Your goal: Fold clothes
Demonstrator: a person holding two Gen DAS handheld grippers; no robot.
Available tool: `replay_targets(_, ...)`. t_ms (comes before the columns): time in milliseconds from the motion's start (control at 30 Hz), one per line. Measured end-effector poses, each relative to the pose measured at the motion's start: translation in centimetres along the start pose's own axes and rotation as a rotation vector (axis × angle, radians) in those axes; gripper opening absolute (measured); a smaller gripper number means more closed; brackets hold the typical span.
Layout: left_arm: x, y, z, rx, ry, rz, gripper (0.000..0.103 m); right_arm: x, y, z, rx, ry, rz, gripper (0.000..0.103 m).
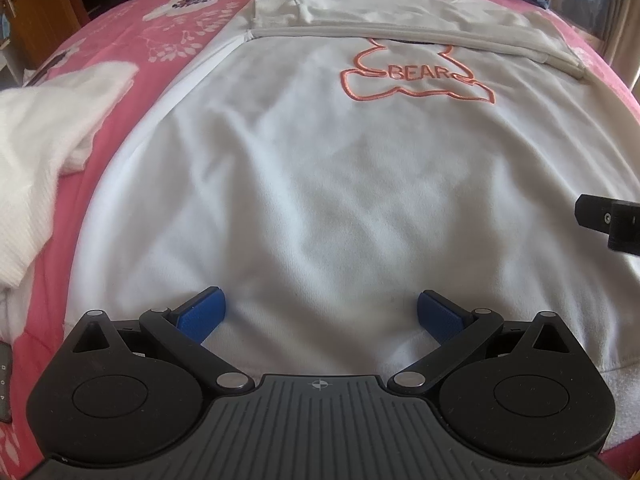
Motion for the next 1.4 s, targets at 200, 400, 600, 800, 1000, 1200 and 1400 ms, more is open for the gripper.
replay_targets(200, 0.2, 0.0, 0.2, 0.012, -0.008, -0.015, 0.103, 0.4, -0.3, -0.5, -0.027, -0.066, 0.039, 0.096)
replay_targets(400, 0.1, 0.2, 0.5, 0.013, -0.032, -0.012, 0.103, 1.0, -0.4, -0.7, -0.035, -0.085, 0.07, 0.096)
replay_targets(600, 1.1, 1.3, 1.1, 0.012, -0.086, -0.05, 0.103, 1.3, -0.4, -0.9, -0.043, -0.104, 0.086, 0.096)
replay_targets(800, 2.2, 3.1, 2.6, 0.019, -0.103, -0.09, 0.103, 1.3, -0.4, -0.8, -0.041, -0.106, 0.09, 0.096)
replay_targets(1000, 3.6, 4.6, 5.3, 0.043, -0.015, -0.102, 0.103, 1.3, -0.4, -0.8, -0.046, -0.109, 0.094, 0.097)
replay_targets(1200, 5.8, 5.6, 8.8, 0.032, 0.069, -0.111, 0.103, 1.2, 0.1, -0.9, -0.071, -0.129, 0.091, 0.096)
replay_targets(1400, 7.4, 5.5, 11.4, 0.033, 0.18, -0.104, 0.101, 1.0, 0.5, -0.9, -0.086, -0.145, 0.086, 0.097)
Point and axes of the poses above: each gripper's, at about its wrist camera, not at the fingertips, and y roughly against the way its jaws point, z to its left, x to its underside, the point moved 8 cm from there along -y, roughly the way its jaws point, and after that the axes turned 8 degrees about -y, right-handed, at the moved point
